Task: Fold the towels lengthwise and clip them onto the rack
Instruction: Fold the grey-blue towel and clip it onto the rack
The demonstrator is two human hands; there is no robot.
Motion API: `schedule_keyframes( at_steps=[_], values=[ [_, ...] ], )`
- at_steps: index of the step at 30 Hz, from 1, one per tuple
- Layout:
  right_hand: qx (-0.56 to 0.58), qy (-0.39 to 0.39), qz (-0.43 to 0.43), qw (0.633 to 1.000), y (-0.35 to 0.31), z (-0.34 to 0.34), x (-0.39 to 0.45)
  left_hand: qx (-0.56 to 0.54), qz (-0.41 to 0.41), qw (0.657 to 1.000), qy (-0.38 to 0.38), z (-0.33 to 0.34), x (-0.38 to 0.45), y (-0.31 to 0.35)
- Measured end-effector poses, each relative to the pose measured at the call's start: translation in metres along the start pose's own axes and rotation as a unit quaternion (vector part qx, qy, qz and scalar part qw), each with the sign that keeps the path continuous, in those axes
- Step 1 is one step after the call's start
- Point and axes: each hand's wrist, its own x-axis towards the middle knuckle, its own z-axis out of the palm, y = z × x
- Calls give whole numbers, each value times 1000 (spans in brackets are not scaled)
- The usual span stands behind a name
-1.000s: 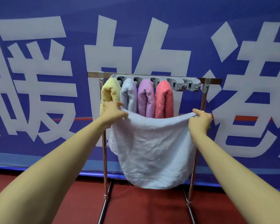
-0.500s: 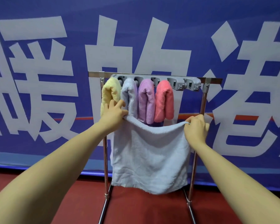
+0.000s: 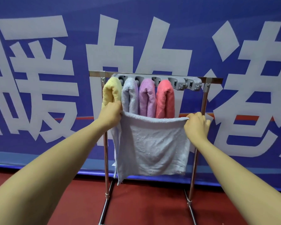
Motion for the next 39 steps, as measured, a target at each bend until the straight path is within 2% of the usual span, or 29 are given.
schedule_keyframes(
  at_steps=[4, 7, 14, 18, 21, 27, 31, 36, 39],
  values=[
    [-17, 9, -11, 1000, 0, -5, 3, 1, 13, 1000, -11, 0, 0, -3],
    [-5, 21, -8, 1000, -1, -8, 3, -46, 32, 998, -28, 2, 1, -1],
    [186, 21, -23, 982, -10, -2, -1, -113, 82, 990, -36, 9, 10, 18],
    [229, 14, -55, 972, -17, 1, -4, -17, 103, 990, -92, 13, 11, 21],
    [217, 9, -46, 975, -16, 1, -2, 9, 117, 984, -130, 16, 9, 16],
    [60, -9, -19, 998, -3, 4, 0, 35, 99, 993, -55, 16, 8, 3],
    [-30, -53, -23, 998, 3, 1, 1, 19, 111, 991, -73, 16, 5, 1],
    [-41, -56, -47, 996, 6, -7, -2, 23, 98, 987, -121, 17, 2, -4],
    [-19, -32, -57, 998, 2, -10, -1, 19, 106, 989, -105, 17, 1, 0]
  ],
)
